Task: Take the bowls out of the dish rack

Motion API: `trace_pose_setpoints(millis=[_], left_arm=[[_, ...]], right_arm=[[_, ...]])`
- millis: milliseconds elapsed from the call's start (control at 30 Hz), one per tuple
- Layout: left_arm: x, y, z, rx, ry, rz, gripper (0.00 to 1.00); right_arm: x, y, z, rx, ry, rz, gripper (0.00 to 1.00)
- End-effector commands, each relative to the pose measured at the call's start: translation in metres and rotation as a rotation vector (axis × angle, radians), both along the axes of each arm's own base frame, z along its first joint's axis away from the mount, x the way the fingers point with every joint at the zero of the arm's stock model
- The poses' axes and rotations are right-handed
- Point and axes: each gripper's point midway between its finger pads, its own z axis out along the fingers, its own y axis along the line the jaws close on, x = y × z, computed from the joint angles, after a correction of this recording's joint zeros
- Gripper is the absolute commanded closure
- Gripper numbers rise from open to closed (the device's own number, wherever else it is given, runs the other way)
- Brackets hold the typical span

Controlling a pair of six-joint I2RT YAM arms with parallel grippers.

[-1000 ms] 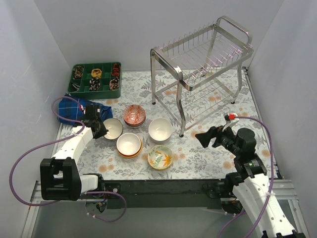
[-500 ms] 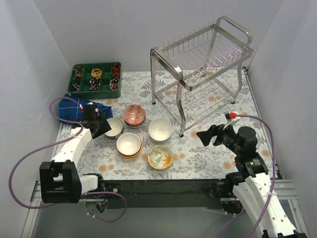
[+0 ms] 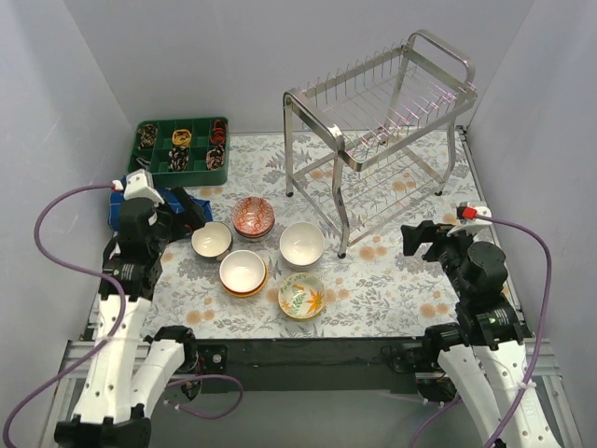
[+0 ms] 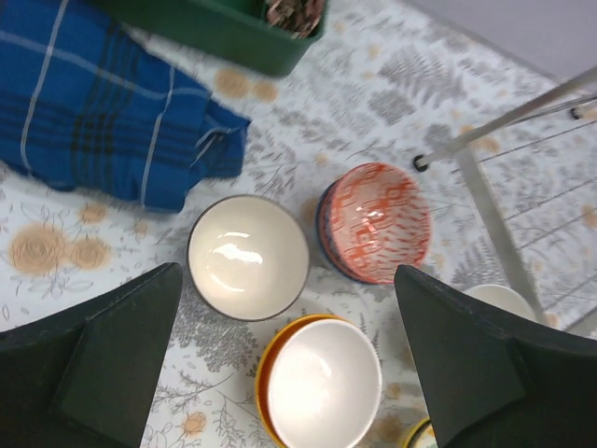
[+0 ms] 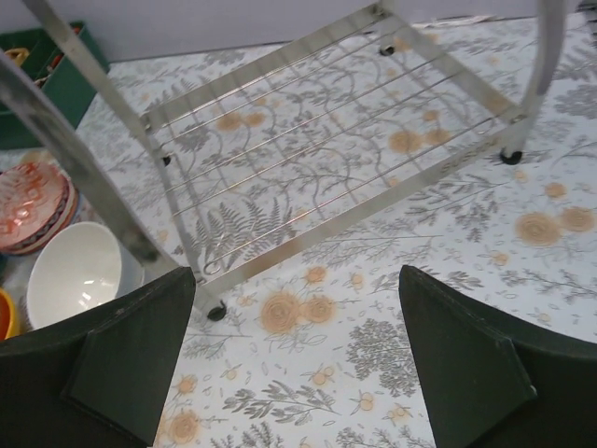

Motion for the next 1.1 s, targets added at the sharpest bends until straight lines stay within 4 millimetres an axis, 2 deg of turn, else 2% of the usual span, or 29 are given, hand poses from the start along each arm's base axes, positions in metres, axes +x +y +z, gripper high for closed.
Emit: trace_pose_setpoints(millis=[0,33,67,100,133,200,233,300,333,367,400,433,467,600,667,767,800,900,1067], left_arm=[[-0.032,-0.008,0.068,0.075,-0.163,-0.062,0.02],[-0.037,0.0,0.079,0.101,-0.183,-0.022,0.02],[-0.043,-0.004,0.088,0.113,-0.201,-0.037,0.02],[-0.052,0.001,0.104,0.131,-0.224,-0.02,0.02],[-0.058,0.01,0.111,0.148,-0.243,0.023,0.02],[-0.071,0.013,0.122,0.132,-0.287,0.038,0.02],[-0.084,0.018,0.129,0.107,-0.34,0.055,0.02],[-0.096,0.023,0.136,0.068,-0.413,0.083,0.02],[-0.096,0.023,0.122,0.059,-0.41,0.087,0.02],[-0.109,0.027,0.125,0.035,-0.471,0.092,0.02],[-0.111,0.027,0.125,0.022,-0.502,0.09,0.02],[-0.111,0.026,0.115,0.01,-0.5,0.088,0.02],[-0.12,0.027,0.116,-0.015,-0.535,0.089,0.02],[-0.127,0.029,0.108,-0.054,-0.566,0.097,0.02],[-0.124,0.028,0.098,-0.053,-0.559,0.102,0.02],[-0.122,0.028,0.092,-0.067,-0.592,0.106,0.02],[-0.115,0.026,0.08,-0.068,-0.581,0.108,0.02],[-0.112,0.025,0.063,-0.094,-0.595,0.117,0.02],[-0.109,0.023,0.052,-0.125,-0.64,0.122,0.02]], right_arm=[[-0.005,-0.037,0.027,-0.054,-0.1,-0.181,0.01],[-0.006,-0.04,0.028,-0.057,-0.111,-0.192,0.01],[-0.008,-0.044,0.029,-0.06,-0.119,-0.213,0.02],[-0.011,-0.047,0.031,-0.054,-0.141,-0.223,0.01],[-0.012,-0.048,0.028,-0.058,-0.144,-0.228,0.01],[-0.017,-0.051,0.034,-0.063,-0.198,-0.236,0.01],[-0.017,-0.051,0.032,-0.068,-0.209,-0.233,0.01],[-0.023,-0.051,0.041,-0.05,-0.269,-0.229,0.01],[-0.024,-0.052,0.042,-0.045,-0.284,-0.23,0.01],[-0.023,-0.052,0.041,-0.038,-0.298,-0.234,0.02],[-0.026,-0.052,0.043,-0.033,-0.315,-0.234,0.02],[-0.026,-0.053,0.042,-0.034,-0.317,-0.237,0.01],[-0.025,-0.054,0.038,-0.039,-0.313,-0.241,0.01],[-0.027,-0.058,0.033,-0.082,-0.325,-0.253,0.01],[-0.027,-0.057,0.03,-0.139,-0.337,-0.228,0.01],[-0.027,-0.063,0.03,-0.113,-0.341,-0.272,0.02],[-0.034,-0.065,0.039,-0.108,-0.379,-0.277,0.01],[-0.04,-0.068,0.041,-0.131,-0.383,-0.28,0.01],[-0.047,-0.069,0.043,-0.118,-0.418,-0.282,0.01]])
